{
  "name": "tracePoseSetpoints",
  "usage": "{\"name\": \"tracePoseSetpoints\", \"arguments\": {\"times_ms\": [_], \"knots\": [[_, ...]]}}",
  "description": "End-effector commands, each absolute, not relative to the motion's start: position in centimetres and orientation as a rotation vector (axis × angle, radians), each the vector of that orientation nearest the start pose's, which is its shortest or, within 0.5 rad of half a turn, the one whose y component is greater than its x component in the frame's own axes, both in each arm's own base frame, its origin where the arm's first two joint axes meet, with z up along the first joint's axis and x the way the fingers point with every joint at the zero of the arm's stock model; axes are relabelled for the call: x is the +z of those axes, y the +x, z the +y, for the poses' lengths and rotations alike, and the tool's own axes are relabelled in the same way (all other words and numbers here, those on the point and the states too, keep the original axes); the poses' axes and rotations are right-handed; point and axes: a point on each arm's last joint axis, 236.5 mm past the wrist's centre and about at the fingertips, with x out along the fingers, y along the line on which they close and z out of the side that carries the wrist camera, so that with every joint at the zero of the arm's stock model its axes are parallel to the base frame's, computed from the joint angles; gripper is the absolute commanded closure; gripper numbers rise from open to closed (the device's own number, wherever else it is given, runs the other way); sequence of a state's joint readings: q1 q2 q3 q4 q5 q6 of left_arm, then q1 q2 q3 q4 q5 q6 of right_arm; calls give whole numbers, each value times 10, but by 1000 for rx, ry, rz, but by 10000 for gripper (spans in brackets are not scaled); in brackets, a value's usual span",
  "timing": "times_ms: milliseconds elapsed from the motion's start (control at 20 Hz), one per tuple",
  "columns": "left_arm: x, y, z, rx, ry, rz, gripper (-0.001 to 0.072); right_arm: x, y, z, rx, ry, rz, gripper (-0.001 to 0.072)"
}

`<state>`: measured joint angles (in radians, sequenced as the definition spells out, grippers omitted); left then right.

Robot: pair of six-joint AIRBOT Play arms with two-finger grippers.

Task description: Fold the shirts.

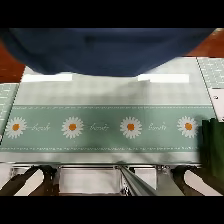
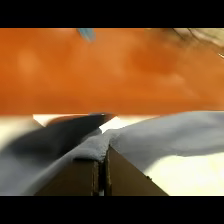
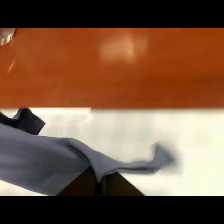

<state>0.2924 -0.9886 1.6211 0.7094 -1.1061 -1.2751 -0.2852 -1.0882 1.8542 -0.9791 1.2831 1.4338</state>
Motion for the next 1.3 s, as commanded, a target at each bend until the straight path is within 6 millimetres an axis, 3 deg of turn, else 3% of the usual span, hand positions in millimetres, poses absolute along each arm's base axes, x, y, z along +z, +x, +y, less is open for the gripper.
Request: {"name": "tracePoseSetpoints", "arguments": {"times_ms": [0,150,300,450,600,700,800,1100,1250], "knots": [[480,307,-23,-191,-67,92,685,471,285,6,87,86,194,688],[497,242,-2,-17,26,49,685,480,214,0,-26,37,161,688],[497,185,-1,58,87,38,686,493,165,7,-58,35,86,688],[507,145,-9,78,88,-29,685,485,142,14,-58,35,104,688],[500,131,-14,75,73,-14,685,463,146,16,-45,48,187,688],[485,143,-10,73,62,38,685,439,162,21,-2,73,269,688],[455,168,-4,65,17,132,686,404,184,27,51,109,379,688],[288,284,-5,-72,-213,527,685,282,276,10,84,238,638,688],[221,344,-4,-112,-343,625,685,221,334,4,132,285,756,688]]}}
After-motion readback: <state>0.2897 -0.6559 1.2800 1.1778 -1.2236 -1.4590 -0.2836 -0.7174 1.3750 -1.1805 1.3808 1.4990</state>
